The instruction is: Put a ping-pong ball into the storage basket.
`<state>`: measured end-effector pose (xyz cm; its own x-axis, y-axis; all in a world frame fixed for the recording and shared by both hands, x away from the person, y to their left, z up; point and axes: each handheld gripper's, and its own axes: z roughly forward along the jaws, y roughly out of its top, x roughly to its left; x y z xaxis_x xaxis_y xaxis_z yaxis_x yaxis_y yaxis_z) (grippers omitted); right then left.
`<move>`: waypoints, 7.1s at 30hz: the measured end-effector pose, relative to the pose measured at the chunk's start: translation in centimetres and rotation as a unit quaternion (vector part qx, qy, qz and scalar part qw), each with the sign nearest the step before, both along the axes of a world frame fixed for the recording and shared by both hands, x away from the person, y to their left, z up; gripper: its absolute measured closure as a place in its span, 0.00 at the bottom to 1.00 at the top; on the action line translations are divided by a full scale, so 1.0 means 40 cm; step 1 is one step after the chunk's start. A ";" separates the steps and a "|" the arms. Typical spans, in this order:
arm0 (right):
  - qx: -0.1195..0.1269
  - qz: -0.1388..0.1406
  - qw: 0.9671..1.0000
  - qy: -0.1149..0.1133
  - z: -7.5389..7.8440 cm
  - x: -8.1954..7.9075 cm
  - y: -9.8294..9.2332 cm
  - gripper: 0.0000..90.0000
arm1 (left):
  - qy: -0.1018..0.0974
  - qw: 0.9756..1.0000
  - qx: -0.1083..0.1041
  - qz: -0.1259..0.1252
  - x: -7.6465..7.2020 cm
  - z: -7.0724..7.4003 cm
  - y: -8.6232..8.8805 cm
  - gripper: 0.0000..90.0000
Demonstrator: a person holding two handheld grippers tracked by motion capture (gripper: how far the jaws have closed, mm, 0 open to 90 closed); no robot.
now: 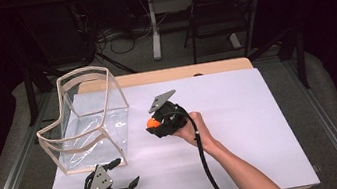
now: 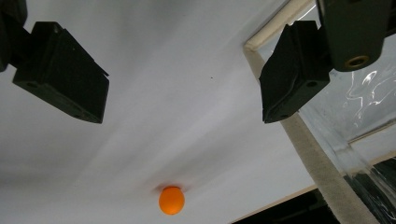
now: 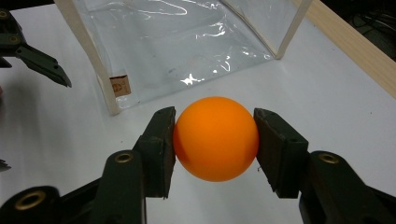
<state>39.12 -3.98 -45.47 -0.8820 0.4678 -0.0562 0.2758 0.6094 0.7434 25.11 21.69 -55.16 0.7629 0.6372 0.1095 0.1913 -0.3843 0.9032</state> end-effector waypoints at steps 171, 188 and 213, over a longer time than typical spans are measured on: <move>0.062 -0.011 0.997 -0.053 0.262 0.057 0.152 0.57 | -0.006 1.000 -0.008 -0.002 0.001 0.005 0.006 0.17; 0.077 -0.008 0.995 -0.065 0.274 0.050 0.174 0.57 | -0.007 1.000 -0.008 -0.002 0.000 0.006 0.006 0.17; 0.092 -0.004 0.993 -0.076 0.283 0.043 0.222 0.56 | -0.007 1.000 -0.009 -0.003 -0.001 0.006 0.005 0.18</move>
<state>40.85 4.89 -34.15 -0.8660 0.4898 -0.1006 0.1572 0.4578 0.8751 25.08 21.89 -54.90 0.7651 0.6347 0.1086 0.1761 -0.3684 0.9128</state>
